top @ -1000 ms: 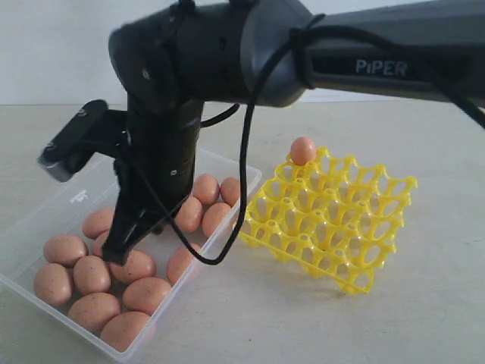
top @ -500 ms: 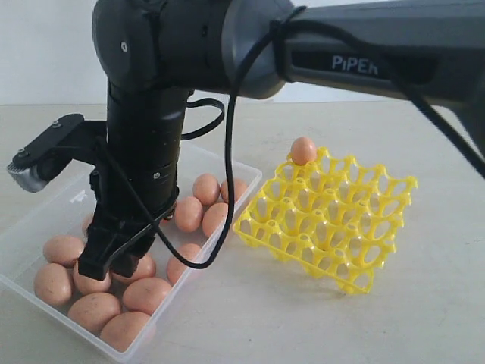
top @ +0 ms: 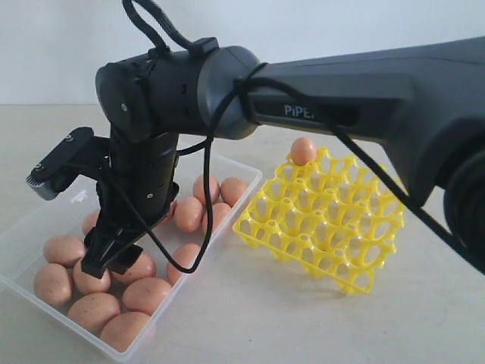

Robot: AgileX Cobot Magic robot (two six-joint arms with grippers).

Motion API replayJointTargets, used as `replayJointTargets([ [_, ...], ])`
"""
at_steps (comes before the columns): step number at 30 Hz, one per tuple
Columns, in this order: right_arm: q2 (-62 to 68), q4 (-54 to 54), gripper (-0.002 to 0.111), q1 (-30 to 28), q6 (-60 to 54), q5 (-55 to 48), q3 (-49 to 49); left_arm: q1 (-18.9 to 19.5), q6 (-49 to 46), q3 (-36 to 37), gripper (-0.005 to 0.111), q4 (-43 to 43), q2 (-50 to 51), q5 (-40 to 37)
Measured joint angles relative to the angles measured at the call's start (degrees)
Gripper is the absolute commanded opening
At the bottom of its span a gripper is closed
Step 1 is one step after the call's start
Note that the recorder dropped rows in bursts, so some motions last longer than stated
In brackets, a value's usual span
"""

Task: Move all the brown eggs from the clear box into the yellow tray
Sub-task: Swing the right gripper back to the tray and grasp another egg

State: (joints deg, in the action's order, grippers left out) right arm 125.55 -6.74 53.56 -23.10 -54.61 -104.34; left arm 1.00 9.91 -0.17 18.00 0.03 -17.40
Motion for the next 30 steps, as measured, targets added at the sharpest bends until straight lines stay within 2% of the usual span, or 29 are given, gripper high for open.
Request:
replayJointTargets([
  [13,5.34,0.24,0.07,0.0,0.13,9.66,0.0,0.0,0.0,0.0,0.001,0.0,0.0,0.0],
  [21,7.36,0.99,0.07,0.0,3.12,9.15,0.0,0.0,0.0,0.0,0.001,0.0,0.0,0.0],
  [25,7.36,1.38,0.053,0.0,8.0,9.87,0.0,0.0,0.0,0.0,0.001,0.0,0.0,0.0],
  [30,7.36,1.38,0.051,0.0,14.7,9.87,0.0,0.0,0.0,0.0,0.001,0.0,0.0,0.0],
])
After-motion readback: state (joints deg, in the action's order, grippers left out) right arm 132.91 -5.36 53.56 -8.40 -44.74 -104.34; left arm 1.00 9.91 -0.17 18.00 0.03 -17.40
